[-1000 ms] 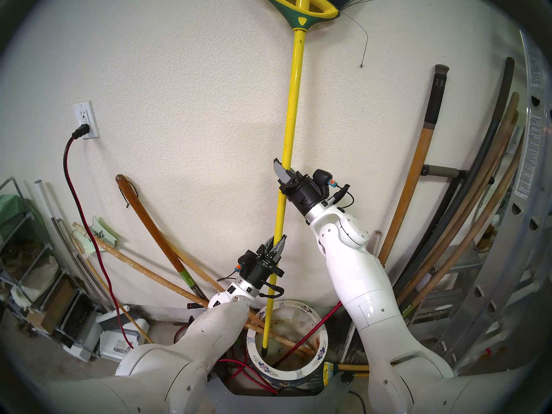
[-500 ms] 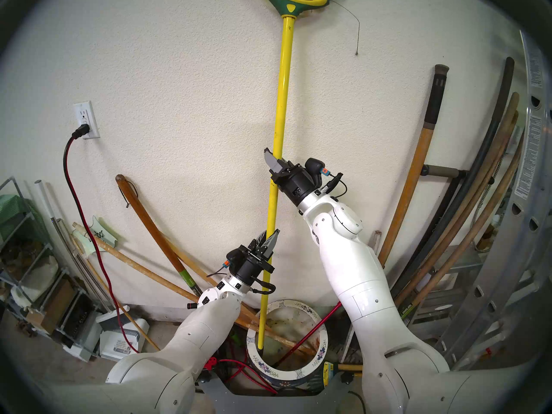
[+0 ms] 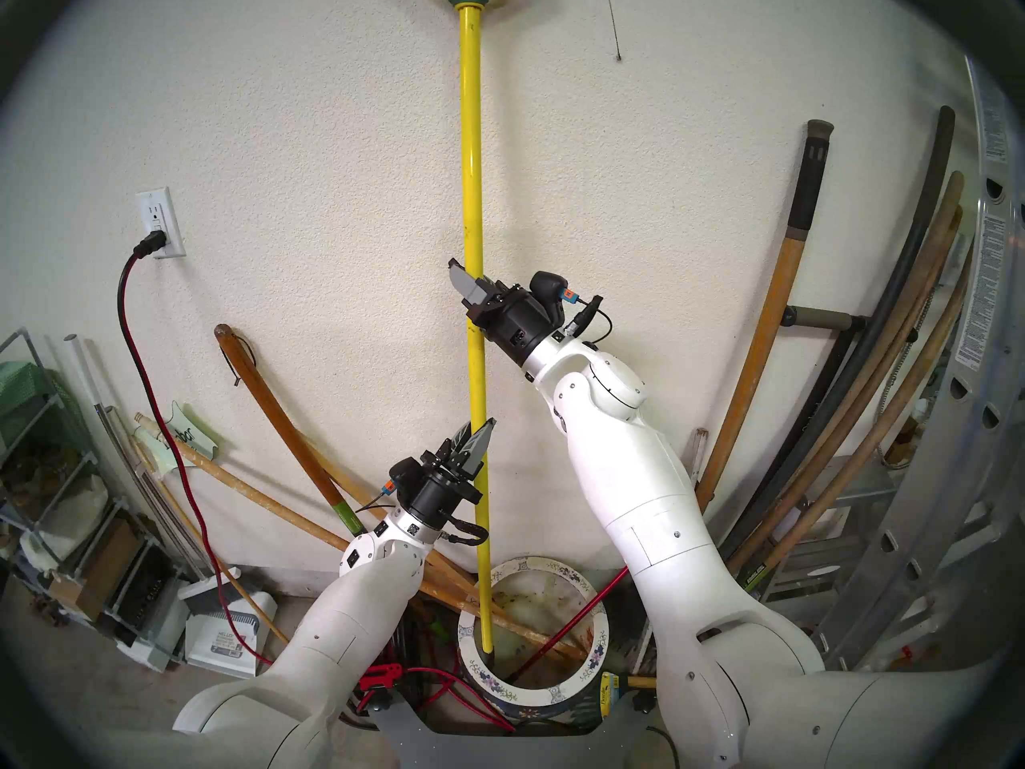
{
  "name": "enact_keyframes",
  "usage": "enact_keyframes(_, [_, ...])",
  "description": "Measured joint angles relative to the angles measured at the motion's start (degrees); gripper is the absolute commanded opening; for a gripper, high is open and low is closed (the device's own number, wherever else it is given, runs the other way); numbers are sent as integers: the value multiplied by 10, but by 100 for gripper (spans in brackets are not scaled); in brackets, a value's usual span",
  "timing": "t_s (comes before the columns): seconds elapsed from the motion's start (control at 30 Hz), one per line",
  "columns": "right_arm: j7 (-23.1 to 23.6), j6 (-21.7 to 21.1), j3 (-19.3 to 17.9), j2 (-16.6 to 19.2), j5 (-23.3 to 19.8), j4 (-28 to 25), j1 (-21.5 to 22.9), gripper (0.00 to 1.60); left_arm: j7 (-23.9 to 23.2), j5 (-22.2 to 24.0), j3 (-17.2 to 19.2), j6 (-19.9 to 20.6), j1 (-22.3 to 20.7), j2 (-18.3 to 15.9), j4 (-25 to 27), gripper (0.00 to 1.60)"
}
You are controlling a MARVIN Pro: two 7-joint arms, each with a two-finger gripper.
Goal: Take wooden sticks or brooms out of the pot
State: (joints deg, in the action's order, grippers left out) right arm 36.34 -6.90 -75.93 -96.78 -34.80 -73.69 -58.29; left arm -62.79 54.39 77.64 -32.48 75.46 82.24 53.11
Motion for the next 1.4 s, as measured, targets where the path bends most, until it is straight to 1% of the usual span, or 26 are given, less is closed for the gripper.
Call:
enact_keyframes(0.13, [8,-4,2,-8,3,6,14,0,4,8,0,18,14,-14,36,0])
enact_keyframes(0.2, [10,-4,2,-10,4,7,16,0,6,9,0,22,16,-17,43,0])
enact_keyframes(0.27, [15,-6,2,-14,6,11,24,0,10,13,0,33,24,-26,65,0])
enact_keyframes(0.5, [28,-13,1,-22,10,18,42,0,30,19,-1,63,42,-48,116,0])
enact_keyframes(0.57, [29,-14,0,-23,11,20,44,0,34,19,-2,67,44,-51,123,0])
enact_keyframes(0.63, [33,-18,-3,-26,12,23,52,0,42,19,-1,76,52,-61,143,0])
enact_keyframes(0.9, [44,-30,-6,-33,19,26,65,0,61,17,3,96,70,-89,189,0])
enact_keyframes(1.07, [50,-39,-11,-44,26,29,81,0,80,13,11,114,84,-119,234,0])
enact_keyframes(1.4, [60,-45,-16,-62,34,50,105,0,107,6,31,143,103,-157,288,0])
